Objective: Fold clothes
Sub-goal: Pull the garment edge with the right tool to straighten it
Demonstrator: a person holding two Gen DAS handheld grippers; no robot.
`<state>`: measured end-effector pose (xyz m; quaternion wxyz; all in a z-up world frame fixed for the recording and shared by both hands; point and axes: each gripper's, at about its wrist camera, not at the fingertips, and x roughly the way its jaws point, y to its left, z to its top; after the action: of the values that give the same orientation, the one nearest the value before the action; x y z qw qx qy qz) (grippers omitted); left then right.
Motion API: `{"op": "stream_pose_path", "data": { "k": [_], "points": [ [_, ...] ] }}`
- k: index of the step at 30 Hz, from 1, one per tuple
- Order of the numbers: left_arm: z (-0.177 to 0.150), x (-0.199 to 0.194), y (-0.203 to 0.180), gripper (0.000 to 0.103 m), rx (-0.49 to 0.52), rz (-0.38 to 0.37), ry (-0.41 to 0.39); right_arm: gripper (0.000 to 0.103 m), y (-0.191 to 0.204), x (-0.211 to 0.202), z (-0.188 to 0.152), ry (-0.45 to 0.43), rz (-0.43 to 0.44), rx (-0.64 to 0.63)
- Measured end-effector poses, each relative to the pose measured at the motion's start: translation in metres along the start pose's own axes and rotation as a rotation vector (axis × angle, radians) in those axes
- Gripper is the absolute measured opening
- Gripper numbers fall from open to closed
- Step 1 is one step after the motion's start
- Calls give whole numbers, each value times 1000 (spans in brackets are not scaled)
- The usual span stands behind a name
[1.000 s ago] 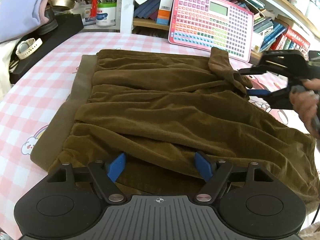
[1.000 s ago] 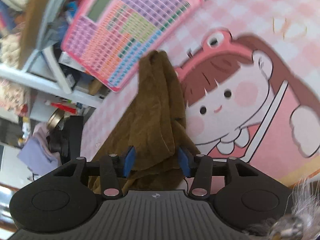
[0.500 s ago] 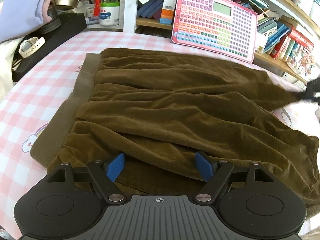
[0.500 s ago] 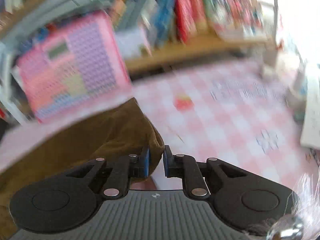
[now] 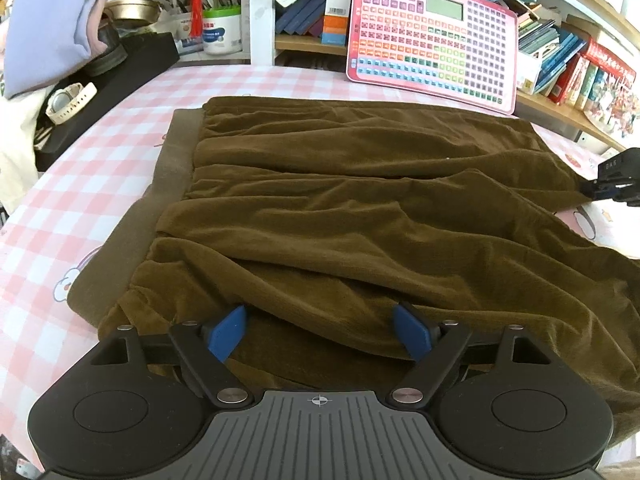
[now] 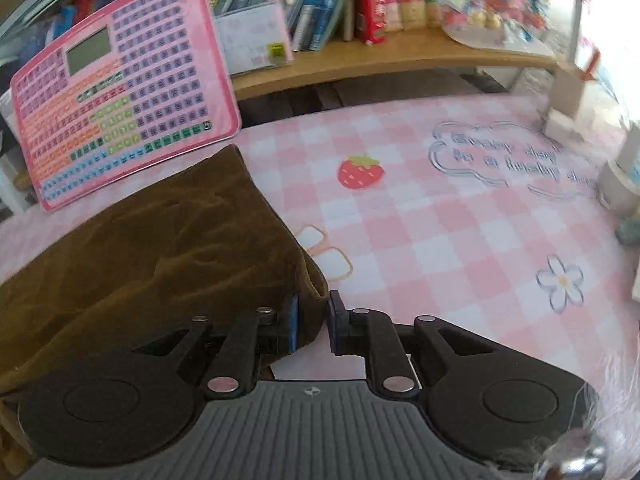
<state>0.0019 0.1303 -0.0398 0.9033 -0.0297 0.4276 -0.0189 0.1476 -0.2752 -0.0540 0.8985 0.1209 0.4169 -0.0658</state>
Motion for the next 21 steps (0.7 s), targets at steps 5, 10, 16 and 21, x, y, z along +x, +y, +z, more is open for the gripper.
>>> {"op": "stream_pose_path", "data": {
  "k": [5,10,16,21],
  "points": [
    [1,-18,4,84,-68,30,-58,35,-8,-33,-7,-34,86,-1],
    [-4,-41,14,83,-177,105,-115,35,-1,-68,-43,-17,192,-113],
    [-9,-56,24,83,-223,199,-137,35,9,-103,-100,-4,215,-253],
    [-12,-57,35,83,-248,225,-141,27,1,-127,-131,10,222,-284]
  ]
}}
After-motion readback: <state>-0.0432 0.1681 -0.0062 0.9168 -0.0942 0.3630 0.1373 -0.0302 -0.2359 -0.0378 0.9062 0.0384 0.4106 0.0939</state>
